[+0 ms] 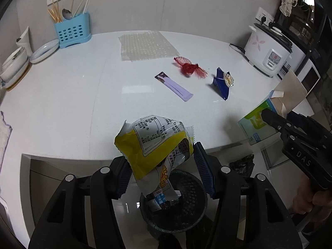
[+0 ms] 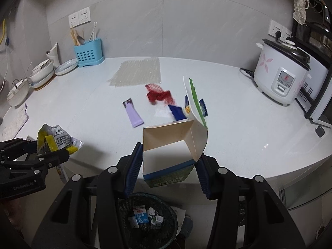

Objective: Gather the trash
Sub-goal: 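Carry the snack wrapper and green-white box down over the trash bin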

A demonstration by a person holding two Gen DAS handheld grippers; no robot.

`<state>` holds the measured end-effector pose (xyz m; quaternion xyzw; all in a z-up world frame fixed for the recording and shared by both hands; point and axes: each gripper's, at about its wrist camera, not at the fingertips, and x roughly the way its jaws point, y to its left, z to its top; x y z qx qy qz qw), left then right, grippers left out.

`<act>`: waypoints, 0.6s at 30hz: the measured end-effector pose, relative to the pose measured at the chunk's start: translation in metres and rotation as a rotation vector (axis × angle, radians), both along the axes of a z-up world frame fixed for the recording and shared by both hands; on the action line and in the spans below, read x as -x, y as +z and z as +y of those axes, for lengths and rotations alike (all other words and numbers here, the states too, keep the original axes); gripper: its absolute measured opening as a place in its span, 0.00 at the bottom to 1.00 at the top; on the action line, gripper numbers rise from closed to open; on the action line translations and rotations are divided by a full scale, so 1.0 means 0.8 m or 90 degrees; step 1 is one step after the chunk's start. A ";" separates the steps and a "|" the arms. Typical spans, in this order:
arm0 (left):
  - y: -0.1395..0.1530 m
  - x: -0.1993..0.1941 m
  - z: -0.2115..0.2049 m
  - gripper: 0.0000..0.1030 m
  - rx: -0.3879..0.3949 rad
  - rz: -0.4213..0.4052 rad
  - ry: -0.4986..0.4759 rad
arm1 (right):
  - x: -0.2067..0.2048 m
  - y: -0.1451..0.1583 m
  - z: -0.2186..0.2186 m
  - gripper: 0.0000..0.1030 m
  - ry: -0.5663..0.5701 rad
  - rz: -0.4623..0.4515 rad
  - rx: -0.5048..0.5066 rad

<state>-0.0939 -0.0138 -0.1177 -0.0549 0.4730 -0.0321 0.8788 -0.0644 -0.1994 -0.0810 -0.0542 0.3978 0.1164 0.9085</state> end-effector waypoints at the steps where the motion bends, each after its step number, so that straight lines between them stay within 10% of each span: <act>1: -0.005 0.003 -0.001 0.54 0.000 0.003 0.000 | 0.005 -0.005 0.001 0.46 0.004 0.003 0.000; 18: -0.127 0.043 -0.015 0.54 0.035 0.062 0.003 | 0.059 -0.119 0.011 0.46 0.068 0.088 0.016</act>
